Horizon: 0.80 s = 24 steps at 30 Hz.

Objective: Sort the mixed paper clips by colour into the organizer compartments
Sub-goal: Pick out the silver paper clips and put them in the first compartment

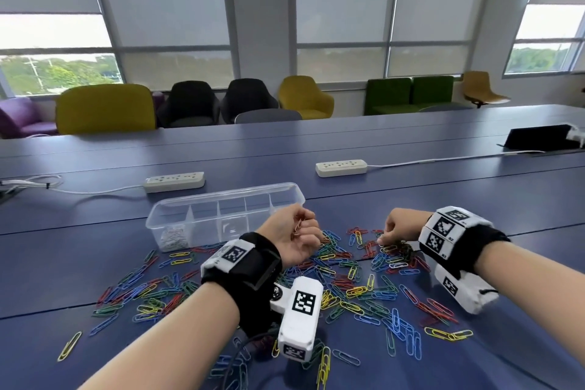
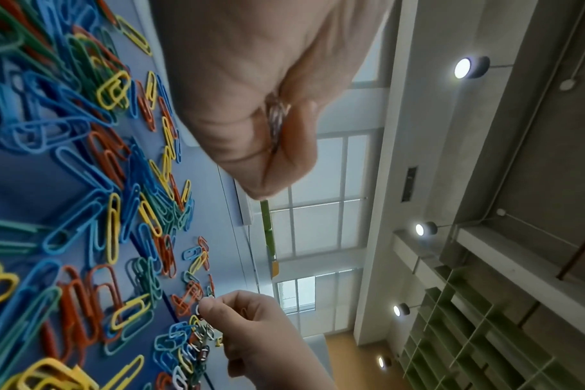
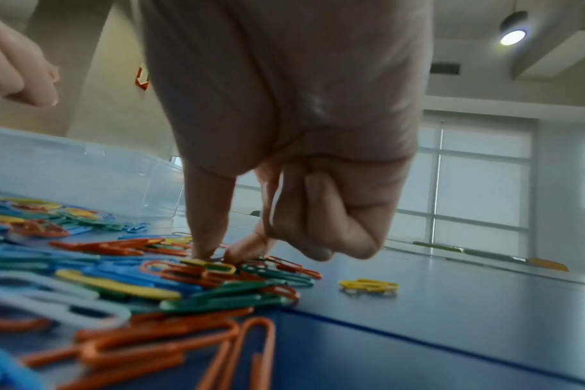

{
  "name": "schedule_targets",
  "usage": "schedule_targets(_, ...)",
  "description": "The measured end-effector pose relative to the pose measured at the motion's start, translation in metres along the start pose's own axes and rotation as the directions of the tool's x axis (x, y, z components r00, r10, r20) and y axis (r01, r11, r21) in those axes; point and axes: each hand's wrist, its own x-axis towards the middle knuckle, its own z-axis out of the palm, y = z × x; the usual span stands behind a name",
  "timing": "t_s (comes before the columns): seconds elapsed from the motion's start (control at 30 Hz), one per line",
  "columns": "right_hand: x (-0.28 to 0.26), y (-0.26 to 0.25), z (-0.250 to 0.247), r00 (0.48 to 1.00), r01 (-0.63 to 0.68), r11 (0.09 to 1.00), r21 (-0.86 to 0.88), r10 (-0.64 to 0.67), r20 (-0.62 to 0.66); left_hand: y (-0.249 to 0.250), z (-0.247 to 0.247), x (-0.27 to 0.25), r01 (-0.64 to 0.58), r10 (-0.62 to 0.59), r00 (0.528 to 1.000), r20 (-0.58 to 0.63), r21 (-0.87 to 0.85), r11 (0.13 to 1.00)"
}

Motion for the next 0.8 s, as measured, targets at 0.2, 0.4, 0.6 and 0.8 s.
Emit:
schedule_targets(0.2,0.004,-0.005,0.001,0.999,-0.039,0.998,0.05,0.04,-0.019,-0.006,-0.009,-0.006,-0.129,0.119,0.99,-0.074,-0.137,0.982)
schedule_targets(0.4,0.001,-0.011,-0.001,0.999,-0.053,0.998,0.035,0.053,0.003,-0.012,-0.009,-0.015,-0.11,0.102,0.991,-0.08,-0.096,0.989)
schedule_targets(0.6,-0.037,-0.051,-0.033,0.985,0.167,0.985,0.029,-0.166,-0.049,-0.015,-0.017,-0.014,-0.105,0.094,0.993,-0.065,-0.19,0.976)
schedule_targets(0.8,-0.067,-0.118,-0.046,0.904,0.404,0.896,0.185,-0.422,0.069,-0.028,-0.011,-0.005,-0.079,0.084,0.996,0.012,-0.203,0.976)
